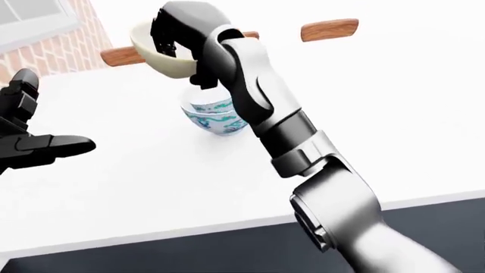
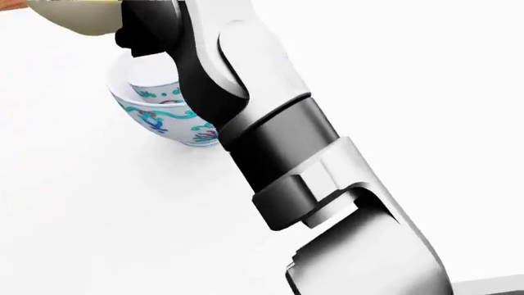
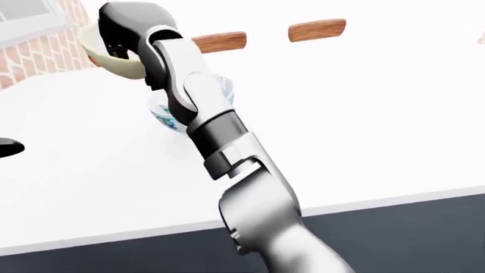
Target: Stack the bowls from largest to smallest.
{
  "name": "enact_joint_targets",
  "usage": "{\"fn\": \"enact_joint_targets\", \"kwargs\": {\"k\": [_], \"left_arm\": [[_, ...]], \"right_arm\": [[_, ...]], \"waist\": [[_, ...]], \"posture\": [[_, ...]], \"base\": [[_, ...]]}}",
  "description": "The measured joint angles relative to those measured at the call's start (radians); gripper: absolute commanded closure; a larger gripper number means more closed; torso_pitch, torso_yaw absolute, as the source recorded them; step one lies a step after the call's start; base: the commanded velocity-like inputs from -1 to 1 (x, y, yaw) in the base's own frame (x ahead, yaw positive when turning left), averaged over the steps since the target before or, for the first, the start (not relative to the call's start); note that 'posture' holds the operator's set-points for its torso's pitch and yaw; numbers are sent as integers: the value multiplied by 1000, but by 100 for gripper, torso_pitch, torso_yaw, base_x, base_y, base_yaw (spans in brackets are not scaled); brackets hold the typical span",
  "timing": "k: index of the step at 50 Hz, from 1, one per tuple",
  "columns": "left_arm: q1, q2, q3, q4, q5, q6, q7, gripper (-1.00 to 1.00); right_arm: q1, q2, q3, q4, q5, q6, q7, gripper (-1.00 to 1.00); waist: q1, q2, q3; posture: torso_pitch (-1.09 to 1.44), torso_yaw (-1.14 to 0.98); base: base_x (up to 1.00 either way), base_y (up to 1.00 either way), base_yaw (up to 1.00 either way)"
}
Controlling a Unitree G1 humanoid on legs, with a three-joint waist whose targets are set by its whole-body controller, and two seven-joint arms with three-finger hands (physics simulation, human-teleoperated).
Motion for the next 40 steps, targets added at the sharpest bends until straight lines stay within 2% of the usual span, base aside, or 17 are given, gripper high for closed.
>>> {"fn": "enact_joint_targets", "kwargs": {"k": [8, 14, 22, 30, 40], "left_arm": [[-5, -12, -20, -22, -7, 13, 17, -100], [-19, -17, -36, -31, -13, 24, 30, -100], [-23, 1, -9, -30, -40, 34, 45, -100], [-23, 43, 29, -20, -99, 42, 67, -100], [1, 57, 31, -3, -122, 16, 79, -100]], "right_arm": [[14, -48, -6, -80, -27, 6, 85, 100], [11, -72, -16, -55, -43, -1, 100, 100], [10, -85, -7, -23, -85, 10, 121, 100], [12, -79, 8, 44, -149, -38, 117, 100], [12, -84, 8, 122, -217, -78, 85, 100]], "waist": [[-2, -2, -1], [-6, -3, -4], [-9, -1, -3], [-11, 4, -1], [-10, 6, 1]], "posture": [[-24, 0], [-24, 0], [-24, 0], [-24, 0], [-24, 0]], "base": [[0, 0, 0], [0, 0, 0], [0, 0, 0], [0, 0, 0], [0, 0, 0]]}}
